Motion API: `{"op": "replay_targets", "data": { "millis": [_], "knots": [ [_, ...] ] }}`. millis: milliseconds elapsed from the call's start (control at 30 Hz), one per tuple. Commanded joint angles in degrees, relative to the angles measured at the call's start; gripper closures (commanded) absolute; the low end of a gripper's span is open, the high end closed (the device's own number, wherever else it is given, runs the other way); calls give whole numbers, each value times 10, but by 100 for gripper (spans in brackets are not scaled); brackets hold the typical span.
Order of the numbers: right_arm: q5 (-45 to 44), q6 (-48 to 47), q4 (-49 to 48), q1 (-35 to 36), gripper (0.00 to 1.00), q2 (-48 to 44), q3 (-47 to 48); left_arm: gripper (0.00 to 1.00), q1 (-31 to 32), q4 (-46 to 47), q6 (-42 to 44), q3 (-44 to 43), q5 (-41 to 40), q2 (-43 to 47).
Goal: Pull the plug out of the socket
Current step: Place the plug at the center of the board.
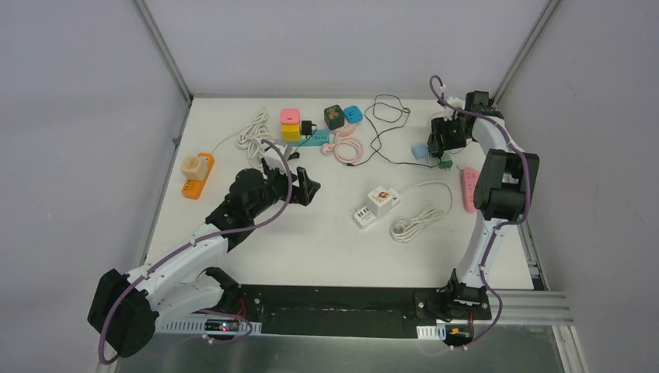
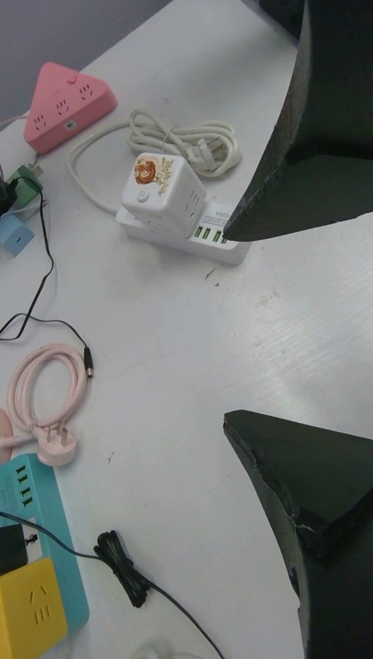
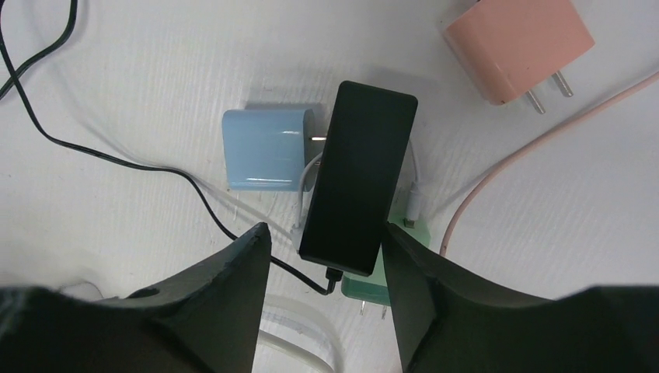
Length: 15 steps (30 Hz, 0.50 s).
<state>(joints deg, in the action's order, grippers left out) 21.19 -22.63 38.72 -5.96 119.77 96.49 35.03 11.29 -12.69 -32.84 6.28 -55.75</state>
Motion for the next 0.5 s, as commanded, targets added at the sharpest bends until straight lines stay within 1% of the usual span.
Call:
{"op": "replay_targets", "data": {
  "millis": [0, 133, 267, 367, 467],
  "knots": [
    [26, -4, 2, 3, 40, -46, 0, 18, -3, 7, -44, 4, 36, 33],
    [35, -15, 3, 5, 31, -74, -4, 18, -3, 6, -66, 22, 46, 55],
    [37, -23, 2, 7, 26, -102, -10, 18, -3, 27, -87, 46, 62, 66],
    [44, -31, 6, 7, 24, -127, -15, 18, -3, 69, -109, 67, 89, 63],
    [58, -49, 15, 8, 24, -161, -23, 18, -3, 140, -119, 93, 136, 57]
  ]
}}
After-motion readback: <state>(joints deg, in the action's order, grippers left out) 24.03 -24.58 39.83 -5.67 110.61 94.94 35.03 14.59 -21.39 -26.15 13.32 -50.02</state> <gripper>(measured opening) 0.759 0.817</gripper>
